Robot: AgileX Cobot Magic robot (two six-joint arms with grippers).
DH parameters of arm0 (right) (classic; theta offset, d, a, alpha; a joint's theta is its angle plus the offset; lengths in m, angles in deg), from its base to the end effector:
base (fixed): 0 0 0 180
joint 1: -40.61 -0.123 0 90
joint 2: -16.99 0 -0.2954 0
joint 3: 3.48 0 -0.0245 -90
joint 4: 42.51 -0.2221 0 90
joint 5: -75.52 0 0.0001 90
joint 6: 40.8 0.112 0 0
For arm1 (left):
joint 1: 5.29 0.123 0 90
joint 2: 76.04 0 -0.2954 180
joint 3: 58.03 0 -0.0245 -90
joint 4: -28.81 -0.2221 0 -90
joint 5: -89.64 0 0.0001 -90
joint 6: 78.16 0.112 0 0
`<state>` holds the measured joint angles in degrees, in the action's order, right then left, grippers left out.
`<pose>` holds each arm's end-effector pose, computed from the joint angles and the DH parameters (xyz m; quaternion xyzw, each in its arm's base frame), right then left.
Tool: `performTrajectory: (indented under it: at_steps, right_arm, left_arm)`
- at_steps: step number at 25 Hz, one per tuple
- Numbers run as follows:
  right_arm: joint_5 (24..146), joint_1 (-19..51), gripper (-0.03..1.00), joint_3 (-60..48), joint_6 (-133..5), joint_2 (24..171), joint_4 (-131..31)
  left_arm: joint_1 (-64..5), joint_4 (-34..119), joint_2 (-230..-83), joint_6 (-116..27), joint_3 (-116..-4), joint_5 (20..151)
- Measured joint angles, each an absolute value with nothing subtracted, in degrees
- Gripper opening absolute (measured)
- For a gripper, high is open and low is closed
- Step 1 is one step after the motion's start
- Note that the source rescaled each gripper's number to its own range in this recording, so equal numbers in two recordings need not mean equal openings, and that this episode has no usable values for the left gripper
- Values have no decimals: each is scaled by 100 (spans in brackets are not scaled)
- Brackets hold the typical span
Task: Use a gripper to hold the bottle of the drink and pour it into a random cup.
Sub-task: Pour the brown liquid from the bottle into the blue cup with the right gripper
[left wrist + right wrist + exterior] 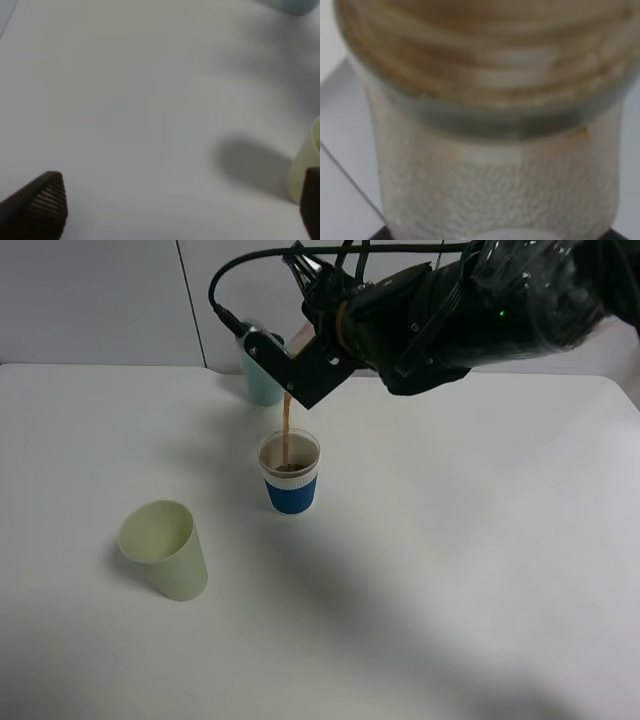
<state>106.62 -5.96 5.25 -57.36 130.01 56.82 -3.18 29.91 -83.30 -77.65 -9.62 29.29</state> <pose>0.3191 0.2539 0.2564 -0.7912 0.2523 -0.4783 0.2855 -0.0228 -0.0027 0.2566 -0.0114 0.8480 0.0025 0.5298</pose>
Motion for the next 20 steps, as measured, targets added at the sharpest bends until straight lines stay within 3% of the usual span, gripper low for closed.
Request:
performTrajectory:
  at_steps: [20]
  right_arm:
    - [10524, -615, 0, 505, -6620, 13031, 5677]
  left_arm:
    - [-318, 2991, -8330, -7765, -962, 2929]
